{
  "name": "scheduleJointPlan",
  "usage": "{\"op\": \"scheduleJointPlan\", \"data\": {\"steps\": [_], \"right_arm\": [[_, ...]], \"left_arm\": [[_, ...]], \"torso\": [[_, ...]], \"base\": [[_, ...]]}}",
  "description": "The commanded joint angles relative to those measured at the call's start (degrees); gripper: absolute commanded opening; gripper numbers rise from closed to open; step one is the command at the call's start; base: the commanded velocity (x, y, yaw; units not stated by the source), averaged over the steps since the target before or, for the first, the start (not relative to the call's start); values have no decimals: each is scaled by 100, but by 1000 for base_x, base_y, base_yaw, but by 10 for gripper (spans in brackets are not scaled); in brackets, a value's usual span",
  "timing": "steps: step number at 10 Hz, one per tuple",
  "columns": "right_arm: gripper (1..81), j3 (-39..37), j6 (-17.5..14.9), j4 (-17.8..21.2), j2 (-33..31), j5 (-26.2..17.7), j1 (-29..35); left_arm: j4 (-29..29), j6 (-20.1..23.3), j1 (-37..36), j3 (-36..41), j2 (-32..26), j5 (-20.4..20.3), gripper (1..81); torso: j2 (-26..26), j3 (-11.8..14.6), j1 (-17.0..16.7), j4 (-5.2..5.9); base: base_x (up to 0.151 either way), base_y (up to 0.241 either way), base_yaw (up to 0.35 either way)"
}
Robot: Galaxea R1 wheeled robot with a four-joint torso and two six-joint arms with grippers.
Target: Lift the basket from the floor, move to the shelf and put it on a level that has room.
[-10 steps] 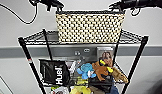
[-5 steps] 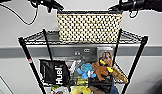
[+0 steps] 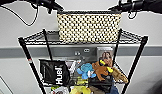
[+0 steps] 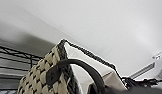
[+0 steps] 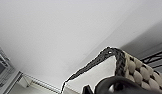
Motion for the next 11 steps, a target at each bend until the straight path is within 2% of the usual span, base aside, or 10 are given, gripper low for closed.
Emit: {"op": "scheduleJointPlan", "data": {"steps": [1, 2, 4, 7, 11], "right_arm": [[10, 43, -152, -51, 26, -200, 897], [811, 43, -143, -33, 26, -200, 888], [811, 60, -152, -24, -27, -200, 862], [811, 535, -143, 20, -396, -191, 888], [811, 1614, -135, 99, -1475, -60, 950]], "left_arm": [[81, 123, -935, 40, 55, 87, 811], [63, 141, -970, 75, 46, 87, 811], [28, 141, -996, 84, 28, 78, 811], [19, 141, -1067, 304, -244, 78, 811], [19, 132, -1128, 821, -858, 69, 811]], "torso": [[0, 0, 0, 0], [0, 0, 0, 0], [0, 0, 0, 0], [0, 0, 0, 0], [2, 0, 0, 0]], "base": [[0, 0, 0], [0, 0, 0], [0, 0, 0], [0, 0, 0], [0, 0, 0]]}}
